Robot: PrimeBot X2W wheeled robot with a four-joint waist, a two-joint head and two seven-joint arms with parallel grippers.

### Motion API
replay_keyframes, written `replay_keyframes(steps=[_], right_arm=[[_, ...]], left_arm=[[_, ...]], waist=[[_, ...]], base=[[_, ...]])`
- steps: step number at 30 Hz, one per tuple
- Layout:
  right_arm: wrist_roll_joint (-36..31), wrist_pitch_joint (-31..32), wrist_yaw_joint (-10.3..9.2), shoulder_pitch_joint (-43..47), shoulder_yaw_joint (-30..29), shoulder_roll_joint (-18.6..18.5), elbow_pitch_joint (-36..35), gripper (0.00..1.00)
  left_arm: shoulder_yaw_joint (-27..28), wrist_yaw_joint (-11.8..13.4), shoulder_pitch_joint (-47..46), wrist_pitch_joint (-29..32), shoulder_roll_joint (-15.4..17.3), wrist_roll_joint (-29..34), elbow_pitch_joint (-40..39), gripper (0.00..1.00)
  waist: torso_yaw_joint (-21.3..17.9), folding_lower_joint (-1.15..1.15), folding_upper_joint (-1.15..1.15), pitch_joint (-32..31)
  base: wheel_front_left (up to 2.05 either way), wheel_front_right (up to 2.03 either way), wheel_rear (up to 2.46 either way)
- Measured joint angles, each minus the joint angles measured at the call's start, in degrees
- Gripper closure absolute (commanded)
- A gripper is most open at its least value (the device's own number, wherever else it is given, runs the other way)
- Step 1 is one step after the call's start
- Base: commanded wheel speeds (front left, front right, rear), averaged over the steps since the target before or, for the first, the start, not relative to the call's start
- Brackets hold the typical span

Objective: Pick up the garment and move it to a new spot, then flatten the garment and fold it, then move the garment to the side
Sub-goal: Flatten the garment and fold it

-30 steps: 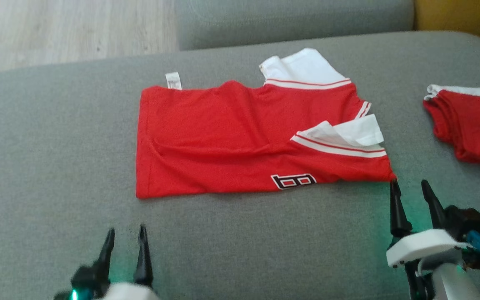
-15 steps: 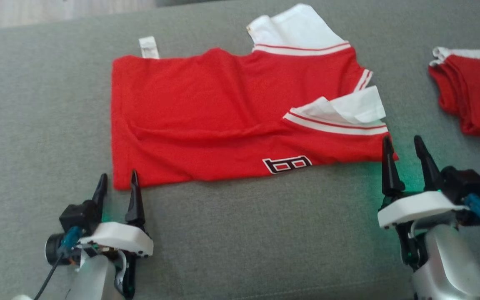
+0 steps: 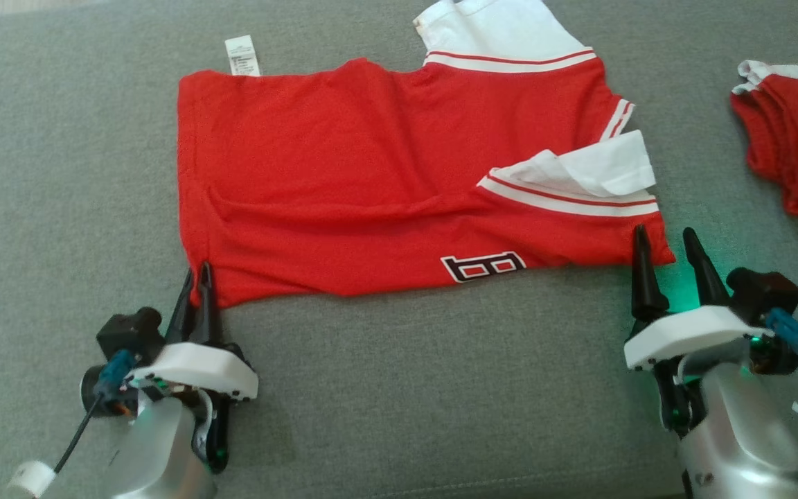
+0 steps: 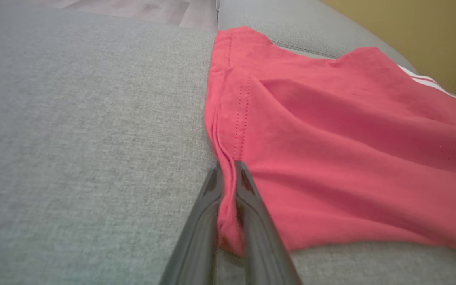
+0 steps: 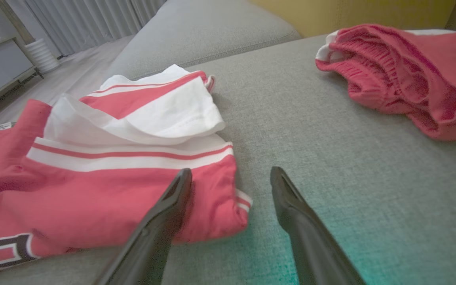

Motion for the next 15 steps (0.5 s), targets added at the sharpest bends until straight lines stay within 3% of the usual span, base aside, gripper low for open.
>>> replay_keyframes(steps=[2, 7, 8, 10, 15], right_arm=[[0.26, 0.0, 0.0, -1.52, -0.12, -0.07, 2.32, 0.0], [3.16, -0.63, 0.0, -3.96, 3.14, -0.18, 8.28, 0.0], [4.26, -0.85, 0.0, -4.37, 3.66, -0.34, 9.07, 0.06], [5.79, -1.1, 0.0, -5.13, 4.79, -0.77, 10.47, 1.0], [6.79, -0.87, 0.0, -5.38, 4.06, -0.44, 11.15, 1.0]], left_arm=[[-1.49, 0.0, -0.58, -0.08, 0.22, -1.01, 0.54, 1.0], [-5.65, 0.01, -1.49, -0.52, 1.09, -3.68, 1.16, 1.0], [-5.89, 0.01, -1.79, -0.52, 1.09, -3.8, 1.33, 1.0], [-6.19, 0.01, -1.85, -0.51, 1.1, -4.15, 1.41, 1.0], [-5.64, -0.04, -1.36, 0.13, 0.6, -3.37, 0.66, 1.0]], waist=[[0.29, 0.0, 0.0, 0.19], [1.1, 0.0, 0.0, 0.4], [1.25, 0.0, 0.0, 0.4], [1.46, 0.0, 0.0, 0.26], [1.81, 0.01, 0.0, -0.99]], base=[[0.0, 0.0, 0.0], [0.0, 0.0, 0.0], [0.0, 0.0, 0.0], [0.0, 0.0, 0.0], [0.0, 0.0, 0.0]])
